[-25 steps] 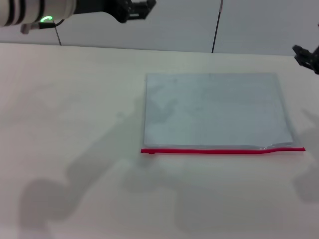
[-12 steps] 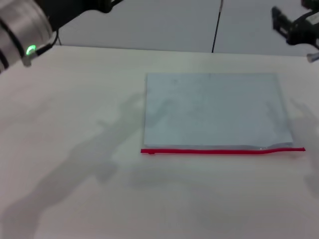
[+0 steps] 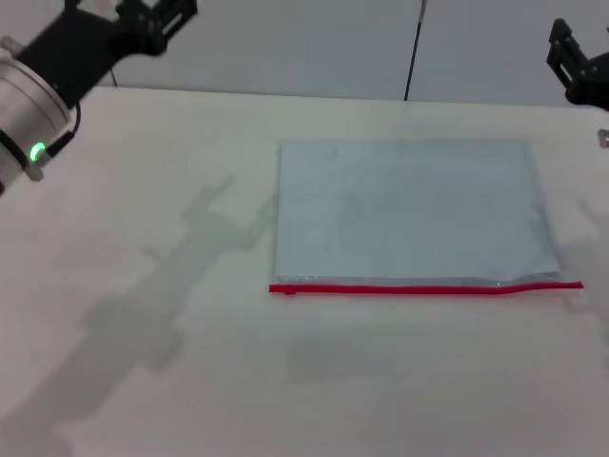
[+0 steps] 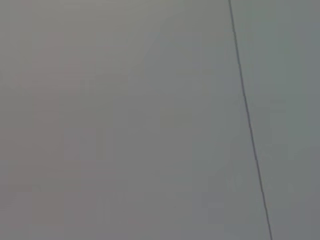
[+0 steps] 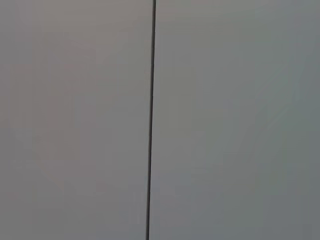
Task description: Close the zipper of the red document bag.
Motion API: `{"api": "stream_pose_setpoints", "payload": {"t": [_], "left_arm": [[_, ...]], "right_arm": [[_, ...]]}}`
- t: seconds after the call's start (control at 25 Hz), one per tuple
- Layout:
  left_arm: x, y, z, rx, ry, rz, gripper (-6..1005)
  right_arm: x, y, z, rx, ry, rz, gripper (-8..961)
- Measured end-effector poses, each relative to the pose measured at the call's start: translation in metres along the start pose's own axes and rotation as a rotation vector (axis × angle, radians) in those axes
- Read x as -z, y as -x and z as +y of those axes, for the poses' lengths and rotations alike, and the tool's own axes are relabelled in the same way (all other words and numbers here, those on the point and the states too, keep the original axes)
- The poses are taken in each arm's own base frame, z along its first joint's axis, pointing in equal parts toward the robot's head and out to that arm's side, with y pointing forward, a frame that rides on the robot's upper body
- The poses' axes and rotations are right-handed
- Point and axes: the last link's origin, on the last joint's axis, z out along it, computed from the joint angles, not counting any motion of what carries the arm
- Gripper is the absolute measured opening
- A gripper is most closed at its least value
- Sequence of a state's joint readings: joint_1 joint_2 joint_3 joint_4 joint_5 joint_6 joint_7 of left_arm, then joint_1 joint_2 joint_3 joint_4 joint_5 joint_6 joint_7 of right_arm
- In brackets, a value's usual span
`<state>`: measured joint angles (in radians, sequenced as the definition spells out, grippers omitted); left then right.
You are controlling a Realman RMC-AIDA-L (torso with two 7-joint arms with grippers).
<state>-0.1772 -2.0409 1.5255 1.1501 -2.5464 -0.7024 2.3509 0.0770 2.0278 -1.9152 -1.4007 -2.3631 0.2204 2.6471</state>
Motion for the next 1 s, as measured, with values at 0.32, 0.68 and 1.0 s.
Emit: {"api": "stream_pose_setpoints", "payload": {"t": [0.32,0.68,1.0], "left_arm": [[0.01,0.011,-0.006,-0.015,-0.101,-0.031,680],[0.016,0.015,-0.01,-0.042,-0.145,-0.039,635],[0.012,0.021,-0.003,-0.053,-0.136,-0.067,635]], "right_arm": [[0.001,-0.016,-0.003,0.011,-0.012,0.033,621],[-0.005,-0.017,-0.004,-0.045,-0.025,0.03,615],[-0.001,-0.023,-0.006,-0.055,-0.065,-0.005,615]]}}
